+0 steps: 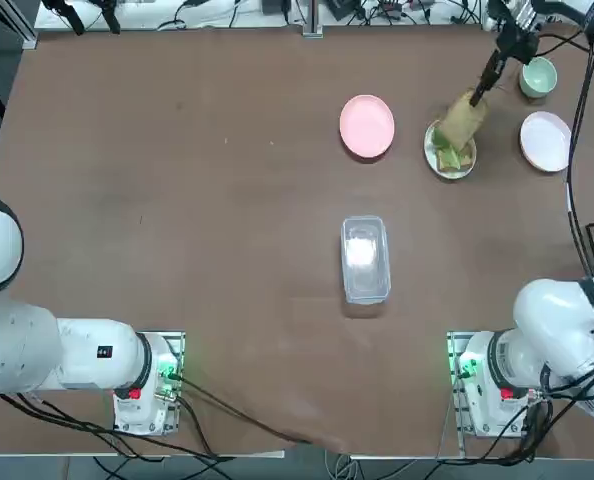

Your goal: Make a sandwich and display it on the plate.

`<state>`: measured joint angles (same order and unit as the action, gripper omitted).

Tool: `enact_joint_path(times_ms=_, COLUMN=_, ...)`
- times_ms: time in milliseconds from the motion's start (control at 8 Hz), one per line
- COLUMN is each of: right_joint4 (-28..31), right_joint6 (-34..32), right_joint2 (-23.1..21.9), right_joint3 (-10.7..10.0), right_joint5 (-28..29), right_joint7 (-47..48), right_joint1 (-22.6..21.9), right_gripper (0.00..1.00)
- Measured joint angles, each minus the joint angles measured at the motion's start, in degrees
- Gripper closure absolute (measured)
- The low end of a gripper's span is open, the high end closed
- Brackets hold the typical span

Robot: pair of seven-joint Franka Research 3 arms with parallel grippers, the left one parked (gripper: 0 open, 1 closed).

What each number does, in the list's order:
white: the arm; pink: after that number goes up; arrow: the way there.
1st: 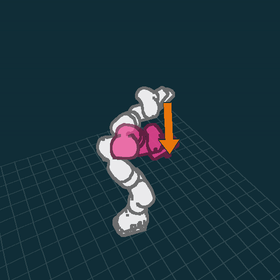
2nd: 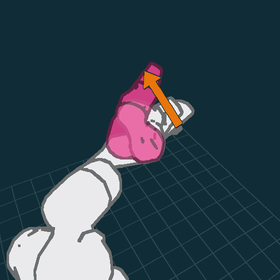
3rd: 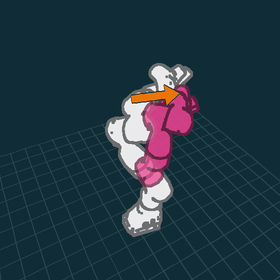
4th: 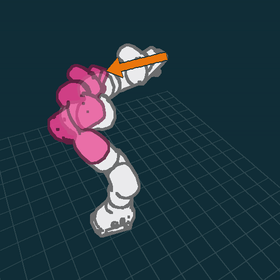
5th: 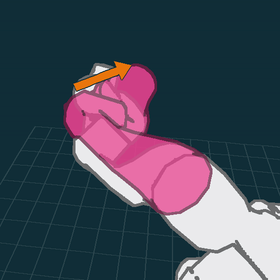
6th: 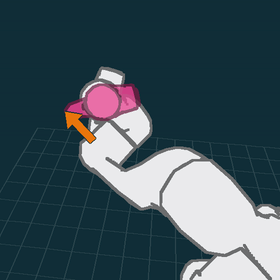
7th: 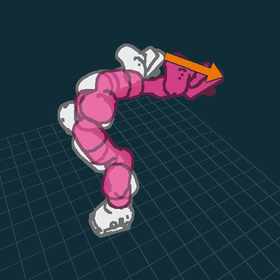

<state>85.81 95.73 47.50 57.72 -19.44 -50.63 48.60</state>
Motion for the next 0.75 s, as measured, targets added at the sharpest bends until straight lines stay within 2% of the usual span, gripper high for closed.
enact_joint_path(times_ms=750, right_joint4=0.0, right_joint6=-4.14, right_joint2=0.08, right_joint3=1.2, right_joint5=-5.9, right_joint7=-2.1, right_joint1=-1.18, right_gripper=0.92)
